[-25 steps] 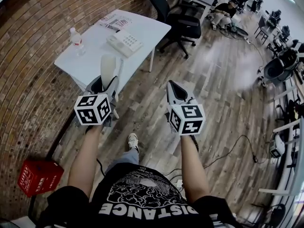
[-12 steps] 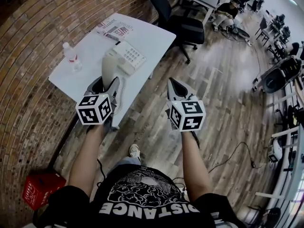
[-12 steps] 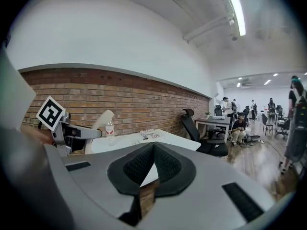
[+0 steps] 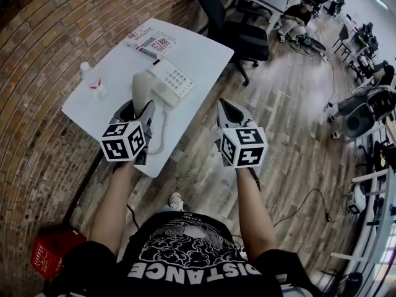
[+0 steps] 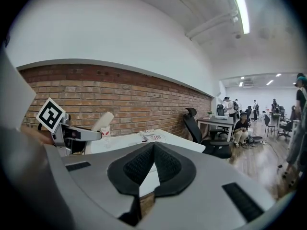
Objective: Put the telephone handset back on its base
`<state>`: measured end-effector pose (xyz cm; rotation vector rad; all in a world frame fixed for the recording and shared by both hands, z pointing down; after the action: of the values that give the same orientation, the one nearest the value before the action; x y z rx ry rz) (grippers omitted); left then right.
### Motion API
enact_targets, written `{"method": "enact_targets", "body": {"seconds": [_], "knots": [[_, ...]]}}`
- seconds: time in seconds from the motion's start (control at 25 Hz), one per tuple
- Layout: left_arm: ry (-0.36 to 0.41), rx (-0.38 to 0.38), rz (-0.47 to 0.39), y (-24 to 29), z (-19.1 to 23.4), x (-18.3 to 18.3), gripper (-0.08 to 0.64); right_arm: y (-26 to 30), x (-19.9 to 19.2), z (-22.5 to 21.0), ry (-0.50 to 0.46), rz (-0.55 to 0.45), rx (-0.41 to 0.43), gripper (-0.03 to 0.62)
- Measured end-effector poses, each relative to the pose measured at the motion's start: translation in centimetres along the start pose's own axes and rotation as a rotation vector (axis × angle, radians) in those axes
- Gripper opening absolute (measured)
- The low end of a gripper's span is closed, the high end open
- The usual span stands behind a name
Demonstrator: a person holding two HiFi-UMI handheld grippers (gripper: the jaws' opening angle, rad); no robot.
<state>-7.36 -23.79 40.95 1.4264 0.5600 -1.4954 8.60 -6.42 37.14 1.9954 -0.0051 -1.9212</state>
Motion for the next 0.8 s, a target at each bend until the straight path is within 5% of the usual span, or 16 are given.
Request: {"method": "enact_targets", "body": {"seconds": [0.8], "knots": [[-0.020,0.099,0.027,7.3,2.5,-0.3,0.218,8.5,0.9,-5.5,-0.006,-0.015,0.075,-0.002]]}}
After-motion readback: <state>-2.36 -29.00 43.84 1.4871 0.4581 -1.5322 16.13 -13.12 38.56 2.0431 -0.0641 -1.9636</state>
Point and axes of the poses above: the fingertips, and each gripper's own axes: y forward along the fingers, z to its left, x out of its top, the point moved 3 cm from there along -y, backward along the fingers, and after that the axes turned 5 degrees about x, right-handed, at the moved point
